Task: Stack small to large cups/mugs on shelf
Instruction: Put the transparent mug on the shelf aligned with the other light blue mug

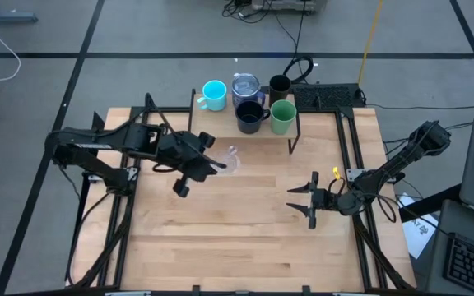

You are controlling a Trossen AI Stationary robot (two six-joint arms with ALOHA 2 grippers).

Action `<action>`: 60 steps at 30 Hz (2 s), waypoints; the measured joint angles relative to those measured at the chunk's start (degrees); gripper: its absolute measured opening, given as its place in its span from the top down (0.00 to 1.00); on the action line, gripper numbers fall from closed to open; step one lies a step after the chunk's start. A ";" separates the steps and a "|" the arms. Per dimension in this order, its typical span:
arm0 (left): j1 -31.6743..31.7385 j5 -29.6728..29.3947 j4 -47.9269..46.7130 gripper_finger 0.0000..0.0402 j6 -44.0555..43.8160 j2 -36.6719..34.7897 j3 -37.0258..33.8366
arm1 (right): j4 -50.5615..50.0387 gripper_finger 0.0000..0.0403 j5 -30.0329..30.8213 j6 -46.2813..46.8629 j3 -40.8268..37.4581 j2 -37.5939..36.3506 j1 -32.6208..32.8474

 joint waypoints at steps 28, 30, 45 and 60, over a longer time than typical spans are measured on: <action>-1.73 -5.53 -3.86 1.00 26.70 0.12 0.88 | -0.06 0.53 0.00 0.20 0.00 0.00 0.02; -1.73 -5.55 -3.80 1.00 25.52 0.12 0.88 | -0.07 0.53 0.01 0.20 0.00 0.00 0.02; -1.98 -5.51 -0.95 1.00 13.72 0.12 0.88 | -0.07 0.53 0.00 0.20 0.00 0.00 0.02; -4.07 -11.08 2.28 1.00 -16.58 0.12 0.88 | -0.05 0.53 0.00 -0.44 0.00 0.00 0.02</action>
